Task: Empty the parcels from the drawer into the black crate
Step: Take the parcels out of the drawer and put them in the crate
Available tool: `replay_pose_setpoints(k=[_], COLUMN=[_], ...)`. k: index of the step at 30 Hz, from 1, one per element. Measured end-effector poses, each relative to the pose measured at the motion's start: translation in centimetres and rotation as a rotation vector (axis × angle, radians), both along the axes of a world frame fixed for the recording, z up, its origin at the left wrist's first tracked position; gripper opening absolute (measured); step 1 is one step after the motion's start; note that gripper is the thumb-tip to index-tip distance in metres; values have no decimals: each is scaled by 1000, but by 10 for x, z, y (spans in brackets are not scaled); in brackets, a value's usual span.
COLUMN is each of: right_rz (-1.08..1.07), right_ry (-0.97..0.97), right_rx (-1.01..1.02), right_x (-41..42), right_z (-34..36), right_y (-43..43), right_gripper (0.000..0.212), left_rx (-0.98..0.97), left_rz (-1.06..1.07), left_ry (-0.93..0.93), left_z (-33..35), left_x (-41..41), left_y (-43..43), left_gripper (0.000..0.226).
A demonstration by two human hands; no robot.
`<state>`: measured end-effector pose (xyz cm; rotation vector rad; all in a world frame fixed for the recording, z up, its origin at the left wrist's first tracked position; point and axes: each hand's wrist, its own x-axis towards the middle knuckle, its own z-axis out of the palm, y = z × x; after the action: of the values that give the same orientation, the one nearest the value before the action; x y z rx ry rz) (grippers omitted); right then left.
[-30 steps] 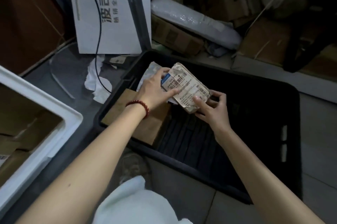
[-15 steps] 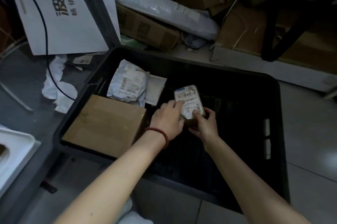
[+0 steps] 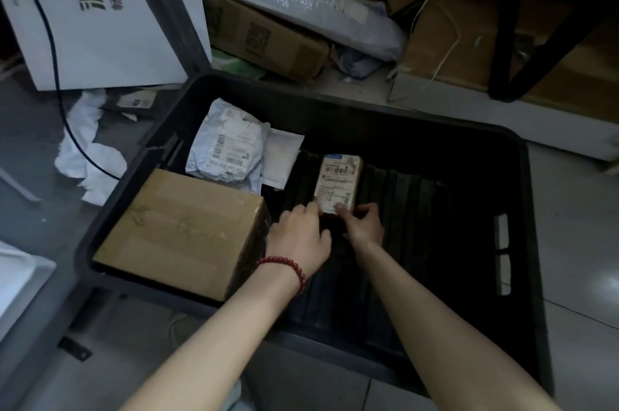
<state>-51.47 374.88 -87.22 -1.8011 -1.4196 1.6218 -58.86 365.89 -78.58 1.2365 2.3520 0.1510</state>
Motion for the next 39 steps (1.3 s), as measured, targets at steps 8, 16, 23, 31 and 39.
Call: replay_pose_setpoints(k=[8,16,23,31,39], right_rz=[119,343,568,926,960], right_ry=[418,107,58,-581,-393], right_rx=[-194,58,74,773,1007], right_x=[1,-36,-26,24,12], right_z=[-7,-13,-11,38,136], right_y=[19,25,28,26,-11], right_gripper=[68,48,55,53,45], left_rx=[23,84,74,139,238], left_rz=[-40,48,7,-103,161], left_ry=[64,29,89,302,349], left_z=[-4,-3,-3,38,106], left_x=[8,2,3,-3,-28], left_y=[-3,-11,-14,-16,-59], left_gripper=[34,30,32,31,29])
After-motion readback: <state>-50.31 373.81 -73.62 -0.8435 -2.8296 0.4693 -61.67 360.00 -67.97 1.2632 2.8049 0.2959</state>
